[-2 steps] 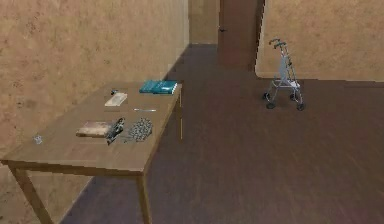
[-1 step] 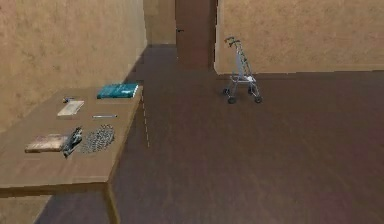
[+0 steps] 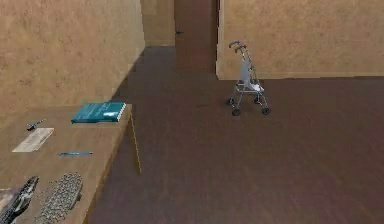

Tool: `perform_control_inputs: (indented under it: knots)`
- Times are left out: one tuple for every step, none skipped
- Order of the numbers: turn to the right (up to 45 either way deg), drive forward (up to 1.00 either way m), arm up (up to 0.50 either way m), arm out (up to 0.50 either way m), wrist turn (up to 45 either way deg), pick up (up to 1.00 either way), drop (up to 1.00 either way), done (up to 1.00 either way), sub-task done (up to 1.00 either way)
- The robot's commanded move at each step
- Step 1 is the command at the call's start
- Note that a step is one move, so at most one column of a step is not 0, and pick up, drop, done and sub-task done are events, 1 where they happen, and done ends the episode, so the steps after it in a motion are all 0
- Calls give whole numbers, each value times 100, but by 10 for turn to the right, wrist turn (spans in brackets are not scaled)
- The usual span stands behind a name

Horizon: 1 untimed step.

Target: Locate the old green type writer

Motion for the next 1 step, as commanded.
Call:
perform_control_inputs:
  knots:
    - [-420, 0, 0, 0, 0, 0, 0, 0, 0]
